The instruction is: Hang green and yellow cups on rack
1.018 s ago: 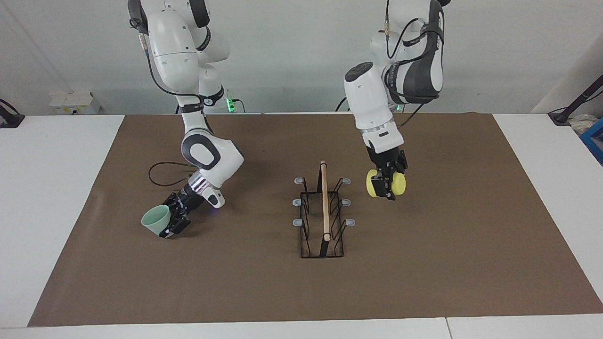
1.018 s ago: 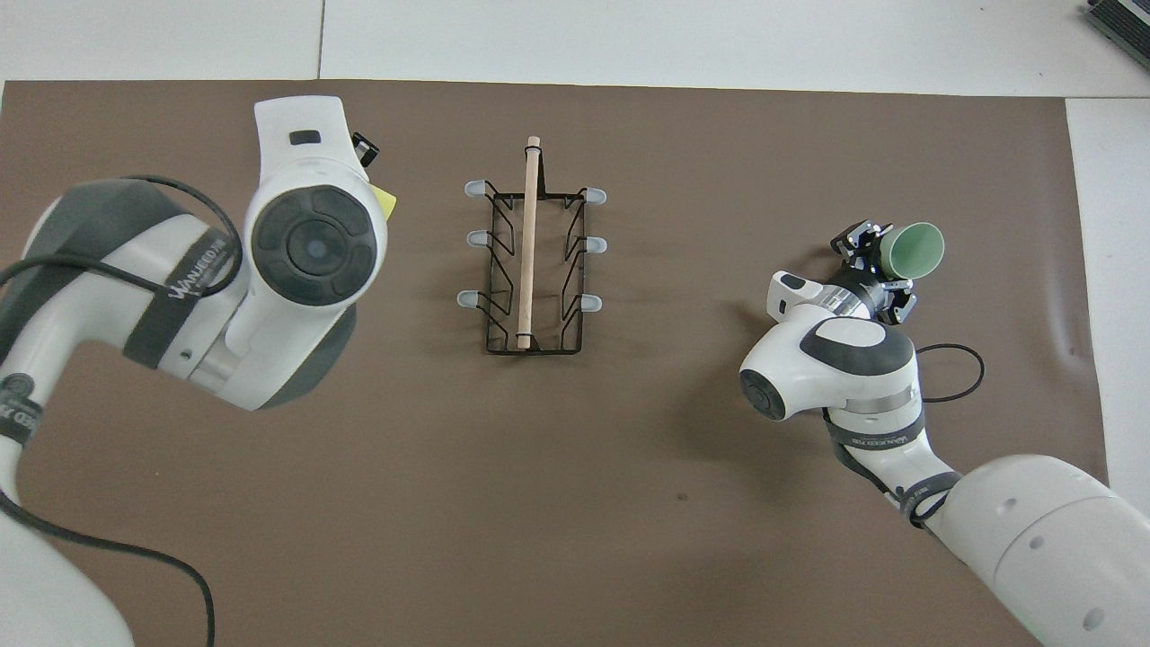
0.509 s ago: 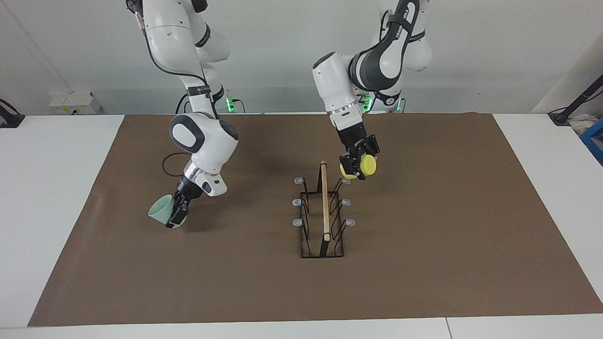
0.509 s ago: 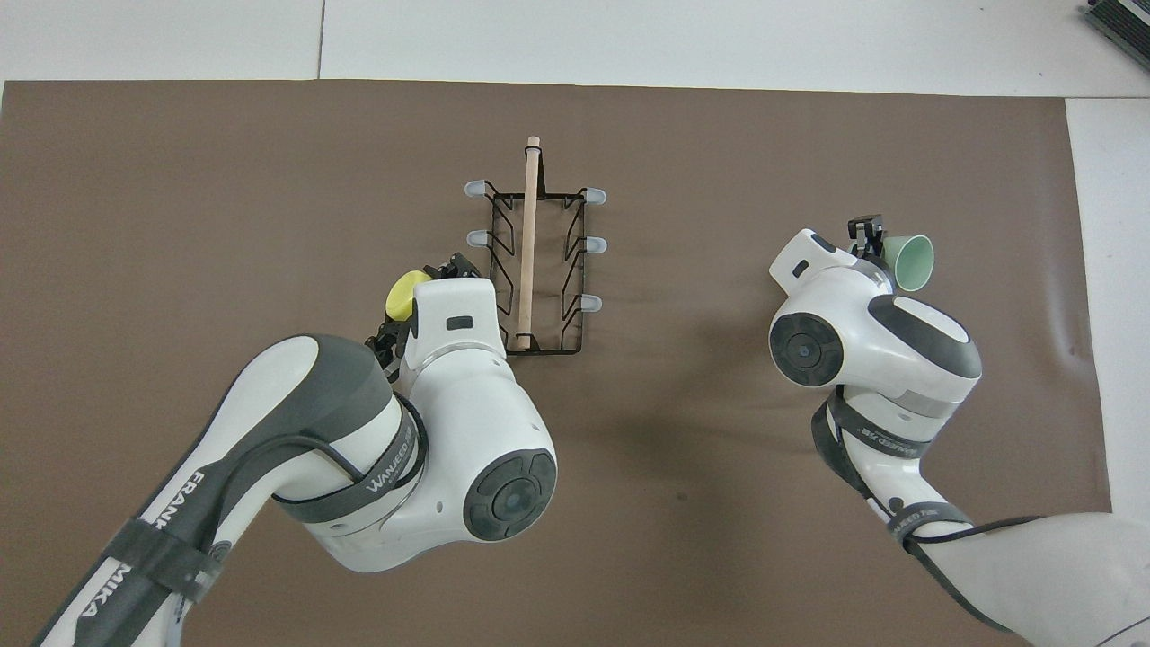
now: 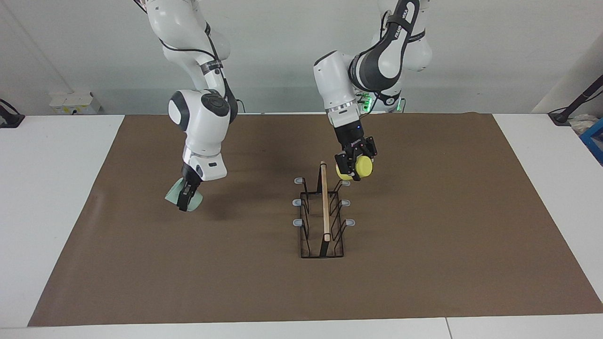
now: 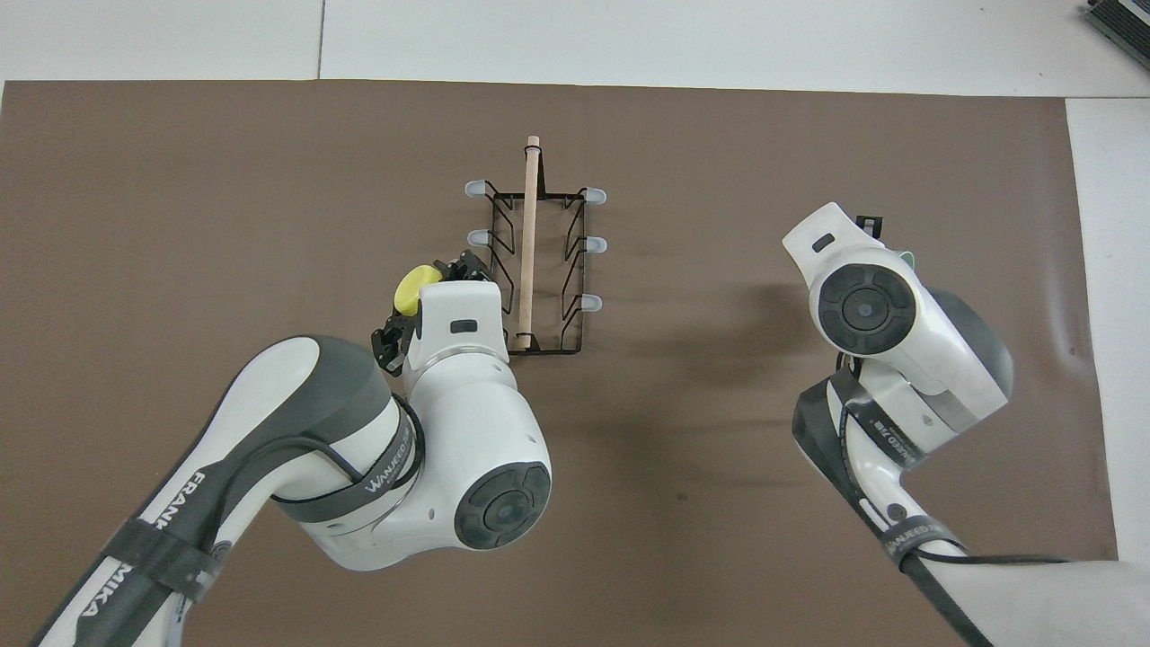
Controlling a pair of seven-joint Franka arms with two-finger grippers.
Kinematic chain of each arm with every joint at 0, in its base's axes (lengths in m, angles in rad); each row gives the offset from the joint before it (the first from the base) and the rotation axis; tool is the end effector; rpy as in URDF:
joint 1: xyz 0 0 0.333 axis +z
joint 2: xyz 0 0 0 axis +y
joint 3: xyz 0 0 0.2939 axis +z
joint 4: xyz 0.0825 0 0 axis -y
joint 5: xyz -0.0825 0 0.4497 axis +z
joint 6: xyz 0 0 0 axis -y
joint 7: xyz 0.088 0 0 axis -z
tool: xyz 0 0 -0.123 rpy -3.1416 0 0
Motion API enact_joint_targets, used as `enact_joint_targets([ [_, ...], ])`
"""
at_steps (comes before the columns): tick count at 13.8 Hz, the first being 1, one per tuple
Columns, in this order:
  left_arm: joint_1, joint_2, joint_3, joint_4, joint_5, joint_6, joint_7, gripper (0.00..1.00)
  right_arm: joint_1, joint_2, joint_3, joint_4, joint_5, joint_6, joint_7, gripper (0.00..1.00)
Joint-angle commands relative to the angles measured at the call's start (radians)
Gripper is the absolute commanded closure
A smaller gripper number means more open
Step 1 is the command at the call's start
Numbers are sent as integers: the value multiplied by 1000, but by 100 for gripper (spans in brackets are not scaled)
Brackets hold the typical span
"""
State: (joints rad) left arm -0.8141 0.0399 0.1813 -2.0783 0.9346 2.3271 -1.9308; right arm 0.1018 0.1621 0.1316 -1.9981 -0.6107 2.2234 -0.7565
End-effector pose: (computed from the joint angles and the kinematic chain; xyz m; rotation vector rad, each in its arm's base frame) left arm 0.5287 -0.3592 0.3683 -2.7136 -0.9896 -1.1604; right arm 0.6370 0.1245 0.3182 2.0821 1.6652 -0.0804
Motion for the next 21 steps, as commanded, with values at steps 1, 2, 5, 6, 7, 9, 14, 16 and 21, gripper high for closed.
enact_joint_targets([
  [1,49,-11,3,-23,68,71,-22,100,-1,-7,40,82,127,-123,-27,100],
  [2,53,-11,4,-23,72,71,-20,100,-1,-6,45,119,161,-166,-27,100],
  [5,70,-9,4,-25,73,99,-22,100,-1,-9,48,228,286,-325,-29,100],
  [6,73,-3,3,-26,73,119,-20,100,-1,-18,46,264,363,-370,-27,100],
  [7,75,1,3,-31,73,165,-20,100,-5,-29,46,292,443,-378,-26,100],
  [9,76,34,4,-31,73,207,-20,100,-13,-45,45,308,529,-375,-20,100],
  [14,64,29,-2,-74,70,268,-27,98,-25,-84,42,303,739,-364,-75,100],
  [16,72,35,-3,-57,46,267,-16,2,-40,-91,40,297,852,-357,-176,100],
  [21,90,41,-2,18,-77,271,12,0,-218,-111,40,251,1118,-372,-476,100],
])
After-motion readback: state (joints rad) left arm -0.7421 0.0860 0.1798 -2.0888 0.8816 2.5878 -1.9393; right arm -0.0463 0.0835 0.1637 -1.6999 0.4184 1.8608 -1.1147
